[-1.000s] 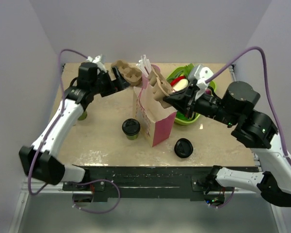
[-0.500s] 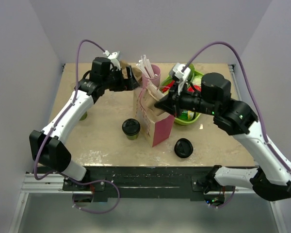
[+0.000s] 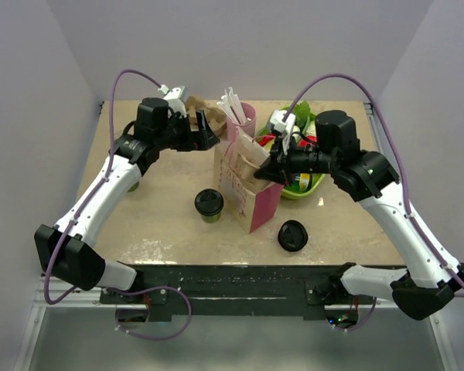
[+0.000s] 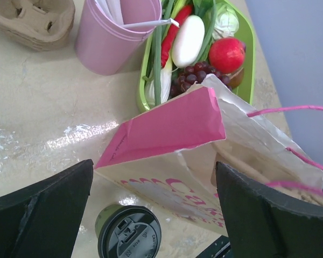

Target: Pack the takeout coffee

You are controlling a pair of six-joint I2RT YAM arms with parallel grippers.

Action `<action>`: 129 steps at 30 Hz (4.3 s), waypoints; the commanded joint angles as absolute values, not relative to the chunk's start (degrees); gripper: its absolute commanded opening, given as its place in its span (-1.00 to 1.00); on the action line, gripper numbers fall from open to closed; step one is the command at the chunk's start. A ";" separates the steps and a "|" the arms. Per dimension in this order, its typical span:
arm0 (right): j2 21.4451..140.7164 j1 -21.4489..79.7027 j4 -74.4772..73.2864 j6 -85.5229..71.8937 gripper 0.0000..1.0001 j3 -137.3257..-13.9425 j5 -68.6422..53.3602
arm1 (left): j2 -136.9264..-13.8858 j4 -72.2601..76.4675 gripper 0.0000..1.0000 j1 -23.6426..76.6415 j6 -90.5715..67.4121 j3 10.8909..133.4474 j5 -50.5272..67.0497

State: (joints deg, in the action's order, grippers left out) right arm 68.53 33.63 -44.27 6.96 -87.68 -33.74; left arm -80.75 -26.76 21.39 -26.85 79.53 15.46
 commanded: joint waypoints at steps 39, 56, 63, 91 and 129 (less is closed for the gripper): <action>85.08 33.84 -63.02 63.36 -1.00 -92.81 -31.90 | -86.92 -24.87 0.55 24.70 -29.44 82.61 16.62; 80.68 34.37 -54.49 67.94 -0.88 -84.20 -27.69 | -91.49 -33.22 -0.28 25.58 -26.98 90.09 10.28; 81.30 34.37 -57.82 67.85 -0.16 -85.87 -25.93 | -91.14 -34.10 -0.36 25.58 -25.75 91.23 9.58; 74.53 34.45 -41.60 43.10 0.59 -97.12 -25.16 | -92.20 -36.56 -0.50 25.58 -25.49 92.64 7.65; 95.99 42.63 -43.43 8.53 -0.25 -89.91 -2.73 | -90.18 -34.28 -0.67 25.66 -31.29 90.35 6.50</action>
